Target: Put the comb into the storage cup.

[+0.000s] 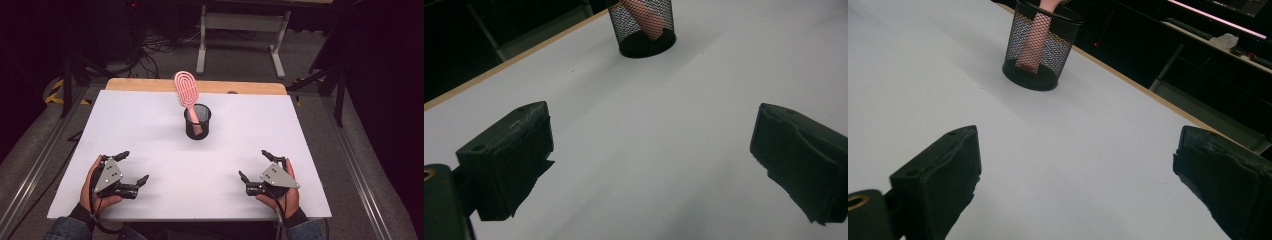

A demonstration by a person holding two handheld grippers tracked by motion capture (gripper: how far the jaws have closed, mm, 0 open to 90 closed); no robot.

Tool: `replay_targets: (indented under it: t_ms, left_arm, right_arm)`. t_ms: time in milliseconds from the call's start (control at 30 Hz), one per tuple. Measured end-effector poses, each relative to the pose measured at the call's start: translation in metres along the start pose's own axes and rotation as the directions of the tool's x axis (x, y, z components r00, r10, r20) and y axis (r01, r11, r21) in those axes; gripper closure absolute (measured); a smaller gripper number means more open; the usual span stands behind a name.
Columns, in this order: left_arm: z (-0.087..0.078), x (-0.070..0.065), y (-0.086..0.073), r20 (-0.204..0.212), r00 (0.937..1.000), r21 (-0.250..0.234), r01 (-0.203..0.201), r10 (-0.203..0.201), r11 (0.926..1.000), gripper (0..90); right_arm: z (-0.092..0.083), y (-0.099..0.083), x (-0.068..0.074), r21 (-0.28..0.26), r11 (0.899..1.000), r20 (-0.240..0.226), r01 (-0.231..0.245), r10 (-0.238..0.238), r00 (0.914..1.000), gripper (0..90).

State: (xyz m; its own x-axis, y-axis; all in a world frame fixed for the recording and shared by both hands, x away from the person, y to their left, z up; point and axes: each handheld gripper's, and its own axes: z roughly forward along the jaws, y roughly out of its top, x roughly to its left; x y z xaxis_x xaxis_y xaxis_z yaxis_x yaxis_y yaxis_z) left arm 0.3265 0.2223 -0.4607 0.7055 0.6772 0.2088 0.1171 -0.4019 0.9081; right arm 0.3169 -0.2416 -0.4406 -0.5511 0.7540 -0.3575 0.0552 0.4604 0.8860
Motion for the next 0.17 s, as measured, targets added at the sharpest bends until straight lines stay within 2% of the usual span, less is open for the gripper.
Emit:
replay_targets:
  t_ms: [167]
  left_arm:
    - [0.0017,-0.0003,0.0005,-0.002,0.9999,0.008,-0.011,0.011,0.9999,5.0]
  right_arm:
    - [-0.0012,-0.0001,0.0000,0.001,1.000,0.003,-0.006,0.006,1.0000,5.4]
